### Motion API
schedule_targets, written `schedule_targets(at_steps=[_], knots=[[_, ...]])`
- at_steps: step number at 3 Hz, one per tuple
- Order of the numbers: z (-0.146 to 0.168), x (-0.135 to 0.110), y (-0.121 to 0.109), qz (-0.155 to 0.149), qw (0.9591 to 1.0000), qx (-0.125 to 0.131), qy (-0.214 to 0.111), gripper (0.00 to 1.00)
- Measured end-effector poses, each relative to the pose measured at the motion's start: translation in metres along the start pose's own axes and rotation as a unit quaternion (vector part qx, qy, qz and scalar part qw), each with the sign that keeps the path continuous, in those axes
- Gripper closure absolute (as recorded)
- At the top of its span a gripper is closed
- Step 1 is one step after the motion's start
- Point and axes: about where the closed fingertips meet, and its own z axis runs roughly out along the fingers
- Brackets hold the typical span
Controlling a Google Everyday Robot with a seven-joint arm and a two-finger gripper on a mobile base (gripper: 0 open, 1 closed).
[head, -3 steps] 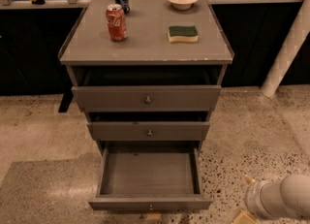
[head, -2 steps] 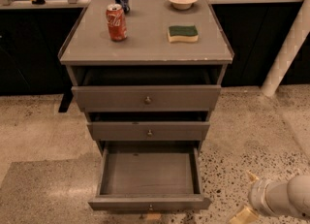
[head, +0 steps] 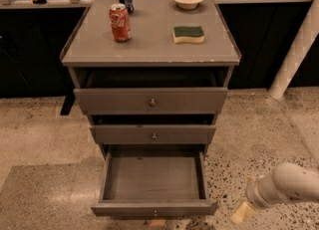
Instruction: Close bottom drawer
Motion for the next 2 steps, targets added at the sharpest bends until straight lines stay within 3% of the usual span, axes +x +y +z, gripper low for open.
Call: schedule_targets(at_steps=[1, 2], knots=[[0.0437, -0.0057, -0.0213, 0.039, 0.9975, -0.043, 0.04, 0.0], [0.0437, -0.0056, -0.0212, 0.04, 0.9975, -0.043, 0.04, 0.0]])
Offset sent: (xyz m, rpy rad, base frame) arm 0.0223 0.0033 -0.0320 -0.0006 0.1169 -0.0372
